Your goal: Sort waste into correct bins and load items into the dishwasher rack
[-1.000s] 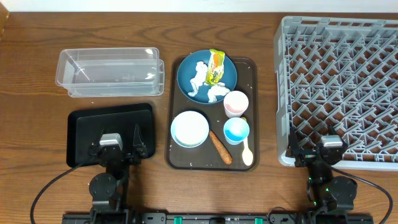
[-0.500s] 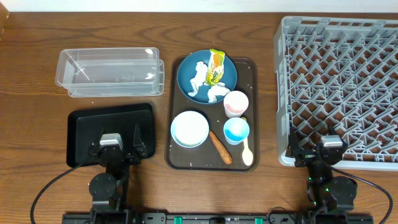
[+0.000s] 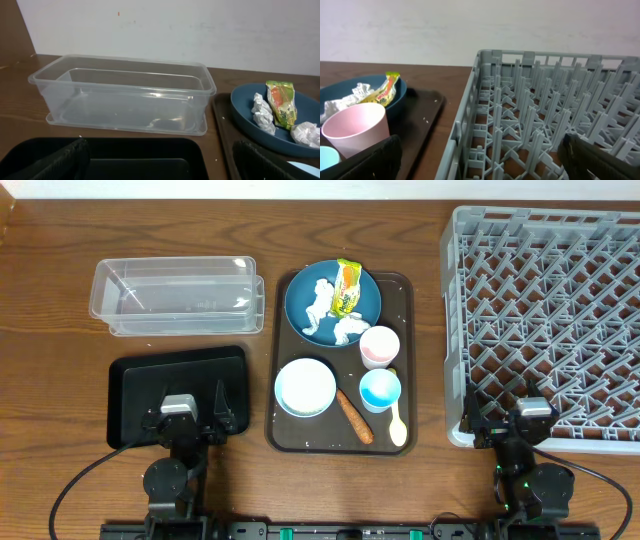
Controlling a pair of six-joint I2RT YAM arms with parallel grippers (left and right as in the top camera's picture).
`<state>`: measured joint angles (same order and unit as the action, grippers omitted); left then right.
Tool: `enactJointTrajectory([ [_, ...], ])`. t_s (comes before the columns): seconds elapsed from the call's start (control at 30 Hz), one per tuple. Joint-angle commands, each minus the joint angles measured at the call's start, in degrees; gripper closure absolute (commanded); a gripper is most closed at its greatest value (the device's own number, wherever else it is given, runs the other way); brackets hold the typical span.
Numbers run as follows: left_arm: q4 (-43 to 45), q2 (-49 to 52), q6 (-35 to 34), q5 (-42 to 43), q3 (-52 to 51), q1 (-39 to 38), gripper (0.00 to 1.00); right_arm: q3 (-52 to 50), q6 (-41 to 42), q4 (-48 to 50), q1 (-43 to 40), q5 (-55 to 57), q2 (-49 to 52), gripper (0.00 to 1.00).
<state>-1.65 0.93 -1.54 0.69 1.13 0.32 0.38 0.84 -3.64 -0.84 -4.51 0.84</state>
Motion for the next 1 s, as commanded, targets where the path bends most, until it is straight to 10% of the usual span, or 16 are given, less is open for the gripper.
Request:
enactJointTrajectory([
  [0.0, -2.49, 0.63, -5.66, -1.25, -0.85, 0.26, 0.07, -0.07, 1.92, -0.2, -0.26, -0.44, -0.09, 0.01],
  [0.5, -15.45, 24.87, -6.91, 2.99, 21.59, 0.26, 0.07, 11.85, 2.71, -13.66, -0.26, 1.73, 4.37, 0.01],
  [0.97, -49.51, 53.59, -6.91, 10.88, 54.03, 0.2, 0.07, 40.59, 2.89, -34.38, -0.26, 1.73, 36.13, 0.01],
])
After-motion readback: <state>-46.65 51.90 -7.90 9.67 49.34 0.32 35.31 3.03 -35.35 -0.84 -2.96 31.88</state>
